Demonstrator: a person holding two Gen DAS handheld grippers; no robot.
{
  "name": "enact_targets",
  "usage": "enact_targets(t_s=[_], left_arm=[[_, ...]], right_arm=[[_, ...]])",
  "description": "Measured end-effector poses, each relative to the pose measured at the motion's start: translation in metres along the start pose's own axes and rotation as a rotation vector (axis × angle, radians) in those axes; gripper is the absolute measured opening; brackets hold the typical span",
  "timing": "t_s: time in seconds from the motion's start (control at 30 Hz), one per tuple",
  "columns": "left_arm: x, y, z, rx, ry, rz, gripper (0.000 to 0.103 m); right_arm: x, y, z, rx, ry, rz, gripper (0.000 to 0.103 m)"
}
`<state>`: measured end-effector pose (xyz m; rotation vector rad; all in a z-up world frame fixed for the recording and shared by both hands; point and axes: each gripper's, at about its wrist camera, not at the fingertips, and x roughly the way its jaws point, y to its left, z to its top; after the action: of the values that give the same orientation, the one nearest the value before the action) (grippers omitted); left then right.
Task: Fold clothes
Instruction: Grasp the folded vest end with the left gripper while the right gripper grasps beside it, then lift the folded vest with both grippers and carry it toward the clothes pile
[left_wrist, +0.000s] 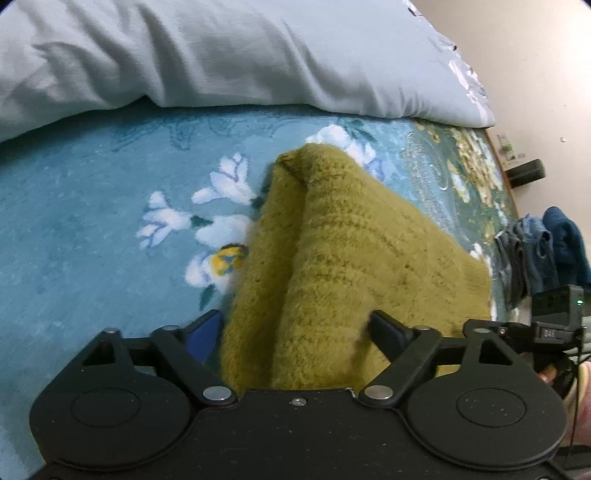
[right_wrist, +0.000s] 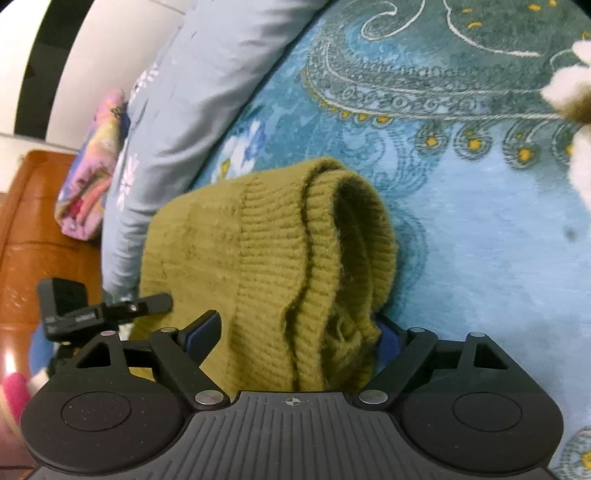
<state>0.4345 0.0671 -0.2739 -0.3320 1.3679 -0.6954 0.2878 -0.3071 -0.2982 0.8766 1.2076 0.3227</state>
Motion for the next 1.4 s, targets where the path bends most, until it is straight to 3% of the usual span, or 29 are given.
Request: enact_targets(t_s=[0.13,0.23,0.3,0.5,0.7,0.9,0.97,1.07,1.2,1.33,1.4], left_arm=[[0.001,-0.002,0.001,0.004,0.004,-0.008,0.064],[0.000,-0.007,-0.002,0.008,-0.004,-0.004,0.050],[-0.002,-0.010,-0.003,0.007,-0.010,-0.004,0.037],[-0.017,-0.029,-0.021,-0.032,-0.067,0.003,0.028],[-0.018,-0.064,-0.074,-0.163,-0.129,-0.041,0.028],[-0.009,-0.104,-0.138,-0.297,-0.174,-0.081,0.028],[-0.004,-0.103,-0.146,-0.346,-0.189,-0.068,0.029],[0.003,-0.098,-0.154,-0.419,-0.212,-0.041,0.032],[0.013,-0.091,-0.165,-0.517,-0.243,-0.006,0.048],[0.014,-0.088,-0.161,-0.485,-0.240,0.018,0.059],[0.018,-0.086,-0.157,-0.493,-0.240,0.009,0.064]], right_arm=[[0.008,0.002,0.005,-0.002,0.027,0.018,0.063],[0.008,0.008,0.008,-0.018,0.044,0.014,0.048],[0.006,0.013,0.009,-0.036,0.054,0.010,0.045],[-0.002,0.029,0.013,-0.098,0.088,0.000,0.042],[-0.025,0.050,0.024,-0.267,0.190,-0.029,0.041],[-0.037,0.050,0.052,-0.445,0.363,-0.091,0.041],[-0.036,0.051,0.060,-0.510,0.419,-0.119,0.042],[-0.028,0.042,0.065,-0.514,0.456,-0.146,0.044],[-0.021,0.025,0.066,-0.457,0.451,-0.157,0.049],[-0.023,0.008,0.070,-0.397,0.437,-0.144,0.063],[-0.023,0.003,0.071,-0.374,0.432,-0.128,0.063]])
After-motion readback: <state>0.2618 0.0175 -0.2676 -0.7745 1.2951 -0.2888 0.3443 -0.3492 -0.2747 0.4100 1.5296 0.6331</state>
